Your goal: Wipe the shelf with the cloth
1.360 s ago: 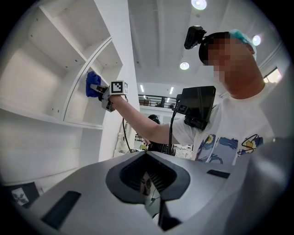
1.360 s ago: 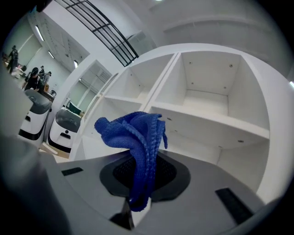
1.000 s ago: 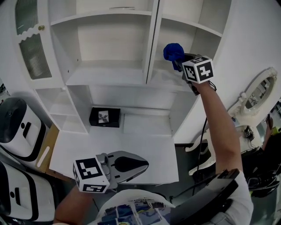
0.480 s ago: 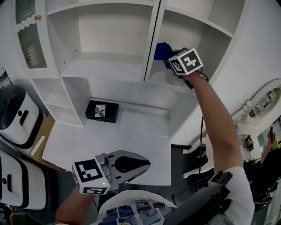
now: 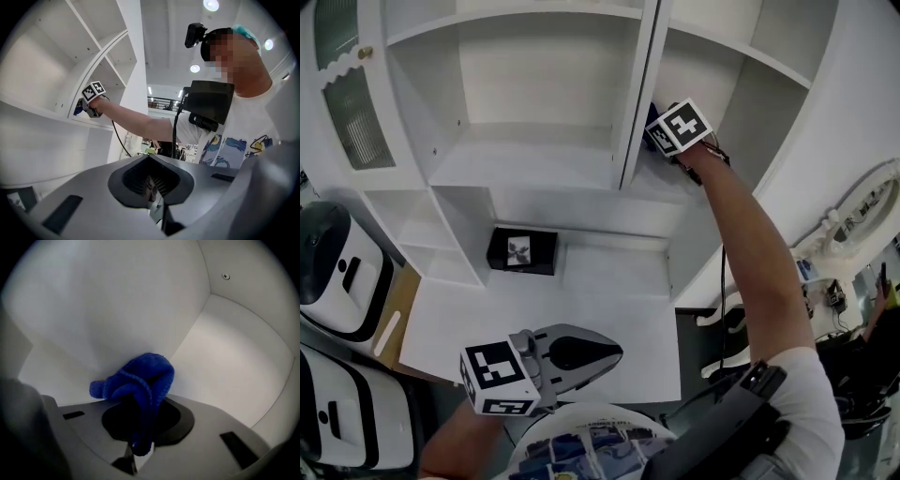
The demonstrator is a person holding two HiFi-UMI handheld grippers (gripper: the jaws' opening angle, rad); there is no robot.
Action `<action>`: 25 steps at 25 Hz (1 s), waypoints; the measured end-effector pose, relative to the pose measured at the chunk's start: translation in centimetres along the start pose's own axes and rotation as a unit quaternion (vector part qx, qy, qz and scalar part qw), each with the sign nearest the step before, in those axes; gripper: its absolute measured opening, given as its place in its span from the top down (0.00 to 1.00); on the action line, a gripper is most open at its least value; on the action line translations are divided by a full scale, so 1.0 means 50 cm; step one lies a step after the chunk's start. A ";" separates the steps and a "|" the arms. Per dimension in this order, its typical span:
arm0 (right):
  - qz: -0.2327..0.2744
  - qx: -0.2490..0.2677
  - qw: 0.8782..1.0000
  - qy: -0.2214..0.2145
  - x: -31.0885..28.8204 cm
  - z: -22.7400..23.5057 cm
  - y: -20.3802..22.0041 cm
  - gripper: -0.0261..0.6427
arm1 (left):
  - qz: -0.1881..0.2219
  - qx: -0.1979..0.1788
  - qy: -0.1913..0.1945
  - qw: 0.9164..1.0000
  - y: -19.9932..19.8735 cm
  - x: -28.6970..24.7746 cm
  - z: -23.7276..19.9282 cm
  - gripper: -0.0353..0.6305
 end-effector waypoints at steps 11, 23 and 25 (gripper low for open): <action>-0.086 -0.028 0.996 0.022 -0.053 0.046 0.035 0.87 | -0.002 0.010 0.022 1.000 -0.001 0.050 -0.062 0.93; -0.181 -0.038 0.979 0.089 -0.017 0.120 0.103 0.87 | -0.001 0.003 0.043 0.999 -0.002 0.042 -0.072 0.93; -0.197 -0.039 0.975 0.099 -0.012 0.125 0.109 0.86 | 0.001 0.003 0.042 0.999 -0.002 0.042 -0.072 0.93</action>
Point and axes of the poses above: the fingertips, and each gripper's own axes: x backward along the fingers, z to its right, y out of its underside, the point moved 9 cm from there along x, backward along the fingers, and after that the axes turned 5 degrees about -y, right-handed, at the moved point
